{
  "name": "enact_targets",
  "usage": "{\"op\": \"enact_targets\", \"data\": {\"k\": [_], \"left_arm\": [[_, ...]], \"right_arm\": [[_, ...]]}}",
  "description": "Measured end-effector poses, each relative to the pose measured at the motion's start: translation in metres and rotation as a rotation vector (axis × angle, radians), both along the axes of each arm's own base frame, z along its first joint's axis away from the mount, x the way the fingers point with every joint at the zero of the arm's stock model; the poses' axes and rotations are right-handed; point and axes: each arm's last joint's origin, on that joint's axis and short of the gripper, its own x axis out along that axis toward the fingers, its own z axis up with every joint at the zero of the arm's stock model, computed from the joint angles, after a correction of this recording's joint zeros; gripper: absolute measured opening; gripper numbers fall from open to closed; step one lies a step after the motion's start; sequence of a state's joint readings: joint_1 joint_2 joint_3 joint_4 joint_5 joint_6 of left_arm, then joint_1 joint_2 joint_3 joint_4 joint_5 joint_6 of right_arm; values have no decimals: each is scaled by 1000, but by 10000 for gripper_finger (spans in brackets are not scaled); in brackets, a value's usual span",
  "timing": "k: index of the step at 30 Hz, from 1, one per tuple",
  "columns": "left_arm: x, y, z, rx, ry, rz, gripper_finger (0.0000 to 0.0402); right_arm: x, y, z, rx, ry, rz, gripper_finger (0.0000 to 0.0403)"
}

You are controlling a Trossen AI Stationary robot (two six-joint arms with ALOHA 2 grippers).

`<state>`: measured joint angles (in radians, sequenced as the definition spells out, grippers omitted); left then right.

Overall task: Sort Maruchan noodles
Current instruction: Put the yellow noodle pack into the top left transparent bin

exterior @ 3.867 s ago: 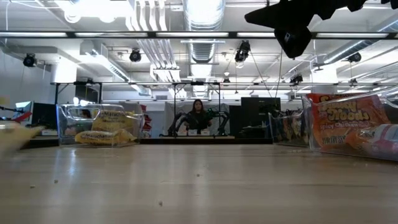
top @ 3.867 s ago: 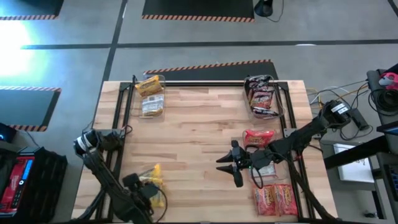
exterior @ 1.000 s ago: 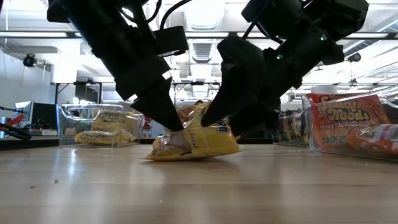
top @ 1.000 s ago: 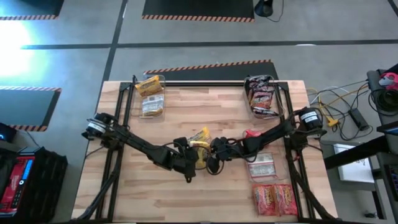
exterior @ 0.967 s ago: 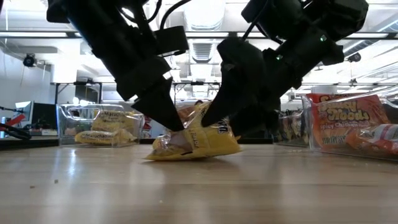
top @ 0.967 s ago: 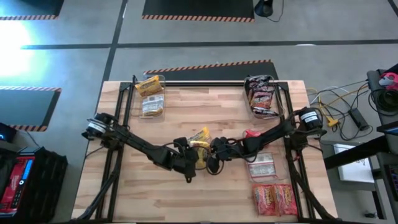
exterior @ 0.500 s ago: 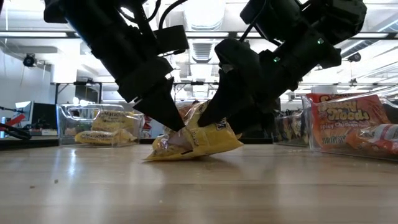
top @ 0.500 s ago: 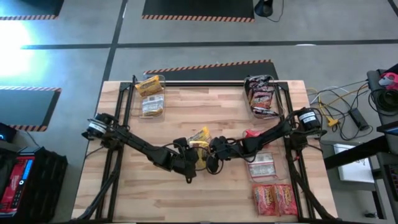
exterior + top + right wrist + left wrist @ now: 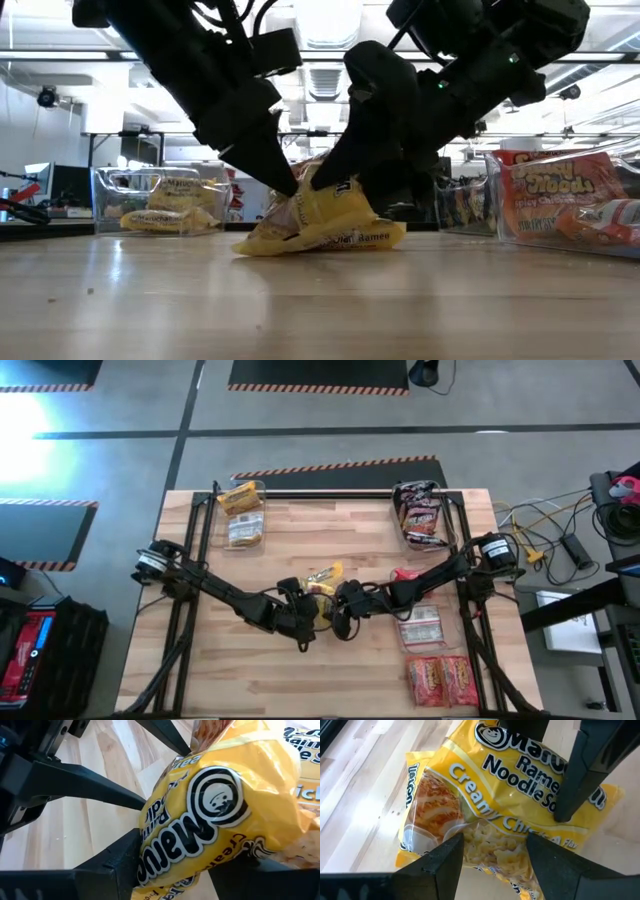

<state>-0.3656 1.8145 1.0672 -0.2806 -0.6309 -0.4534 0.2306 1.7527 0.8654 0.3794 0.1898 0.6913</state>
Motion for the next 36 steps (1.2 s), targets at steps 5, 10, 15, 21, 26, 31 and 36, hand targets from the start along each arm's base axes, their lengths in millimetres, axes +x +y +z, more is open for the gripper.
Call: {"op": "enact_targets", "data": {"k": [5, 10, 15, 21, 26, 31, 36], "left_arm": [[-1, 0, 3, -2, -7, 0, 203], [-5, 1, 15, -17, -20, -8, 203], [-13, -3, 35, -33, -60, -27, 204], [-32, -5, 55, -25, -60, -12, 204], [-60, -4, 61, -17, 24, 98, 204], [-86, -4, 58, -45, 156, 173, 204], [-105, -1, 45, -93, 296, 212, 204]], "right_arm": [[0, 0, 0, 7, 3, 3, 172], [-1, -1, 2, 2, 4, 6, 151], [-2, -1, 1, -8, 17, 19, 132], [-1, -2, 2, -45, 18, 38, 120], [6, -3, 14, -104, 11, 75, 123], [18, -16, 36, -214, 101, 96, 122], [38, -39, 76, -337, 159, 126, 123]]}}
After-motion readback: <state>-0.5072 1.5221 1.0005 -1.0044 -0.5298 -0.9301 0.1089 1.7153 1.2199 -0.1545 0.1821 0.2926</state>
